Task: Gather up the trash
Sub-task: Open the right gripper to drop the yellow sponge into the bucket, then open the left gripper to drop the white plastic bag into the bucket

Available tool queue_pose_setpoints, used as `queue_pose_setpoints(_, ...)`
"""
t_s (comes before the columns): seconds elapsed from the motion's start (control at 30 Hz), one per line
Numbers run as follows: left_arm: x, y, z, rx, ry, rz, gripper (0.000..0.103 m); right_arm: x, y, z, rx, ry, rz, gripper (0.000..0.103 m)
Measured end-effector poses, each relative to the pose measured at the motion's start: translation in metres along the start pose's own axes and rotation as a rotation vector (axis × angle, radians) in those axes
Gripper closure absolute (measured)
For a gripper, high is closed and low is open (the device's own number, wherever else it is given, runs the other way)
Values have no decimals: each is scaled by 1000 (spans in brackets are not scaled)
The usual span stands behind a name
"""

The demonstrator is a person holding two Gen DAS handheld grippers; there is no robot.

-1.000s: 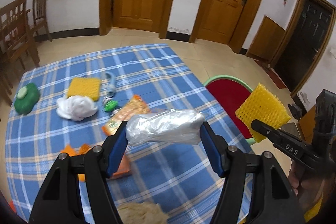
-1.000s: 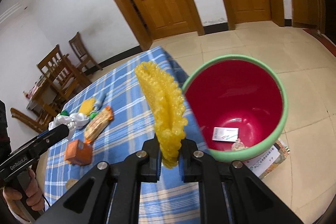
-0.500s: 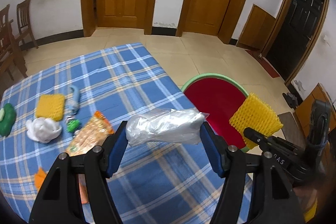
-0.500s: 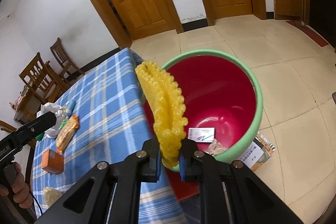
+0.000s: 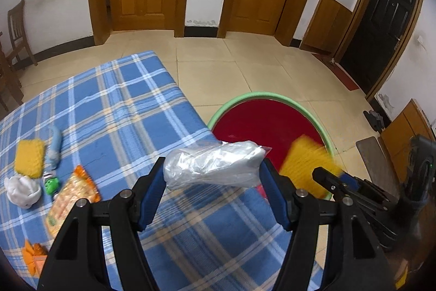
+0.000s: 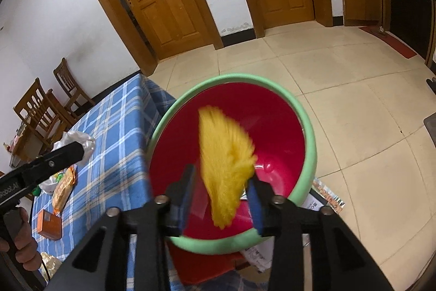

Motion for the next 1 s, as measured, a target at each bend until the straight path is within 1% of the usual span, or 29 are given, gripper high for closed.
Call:
queue_pose_setpoints(0.03,0,-3,2,-1,-1,-5,35,2,0,2,-2,0,9,56)
queue_pose_setpoints(0.07,-1,-6,3,-1,-1,-10,35,3,1,4,-4,-2,15,56)
queue_pose_setpoints(0.5,-4,-37,26,-30,-28,-43,35,13,25,20,-20,-29,87,55)
queue_pose_setpoints(0.7,0,-44,36,-37,-51,-37,35,13,28,29,-27,-59,96,55)
queue_pose_setpoints(0.87,5,-43,40,-25,-74,-17,30,12,31,36,-32,-77,99,55)
queue_pose_setpoints(1.0,8,-39,44,-28,-75,-8,29,12,33,38,-31,-82,99,55)
Point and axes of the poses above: each gripper's, at about its wrist camera, not at the fingertips, and y roughly against the way its jaws point, z to its right, x to its top, the point moved 10 cm from there along -y, roughly the way its jaws point, and after that the axes turned 9 degrees about z, right-handed, at the moved point
